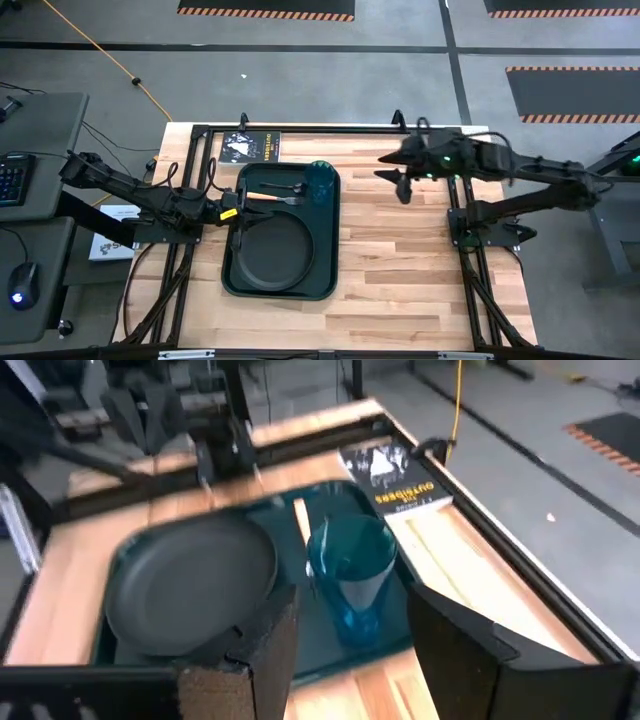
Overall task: Pick and place plate/cup/fork/spoon on tray
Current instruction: Return to Home Position
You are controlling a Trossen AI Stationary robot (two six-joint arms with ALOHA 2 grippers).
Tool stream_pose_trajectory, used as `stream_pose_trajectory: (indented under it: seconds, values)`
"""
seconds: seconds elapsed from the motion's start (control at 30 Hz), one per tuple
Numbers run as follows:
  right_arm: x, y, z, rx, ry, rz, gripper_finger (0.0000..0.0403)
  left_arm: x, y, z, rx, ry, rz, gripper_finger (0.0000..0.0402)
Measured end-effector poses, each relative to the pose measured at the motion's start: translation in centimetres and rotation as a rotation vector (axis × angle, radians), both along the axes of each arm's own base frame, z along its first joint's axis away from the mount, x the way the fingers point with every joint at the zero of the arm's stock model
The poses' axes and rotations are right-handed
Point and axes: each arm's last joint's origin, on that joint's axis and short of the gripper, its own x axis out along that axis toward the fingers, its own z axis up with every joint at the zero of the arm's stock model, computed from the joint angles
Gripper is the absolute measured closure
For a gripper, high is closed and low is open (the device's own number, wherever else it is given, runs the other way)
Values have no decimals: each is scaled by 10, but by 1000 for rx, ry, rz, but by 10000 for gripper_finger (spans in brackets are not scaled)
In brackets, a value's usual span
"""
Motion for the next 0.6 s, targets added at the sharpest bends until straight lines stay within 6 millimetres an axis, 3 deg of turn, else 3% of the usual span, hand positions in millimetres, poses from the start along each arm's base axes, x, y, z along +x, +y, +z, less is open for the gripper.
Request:
stream_pose_trajectory:
  seconds: [0.2,0.37,0.6]
  values:
    - [-30,3,-24,-8,-157,-25,224,0,0,0,-1,-2,0,401]
    - [-43,3,-45,-26,-204,-59,224,0,0,0,-1,-2,0,402]
    - [-60,5,-52,-4,-246,-71,224,0,0,0,-1,-2,0,401]
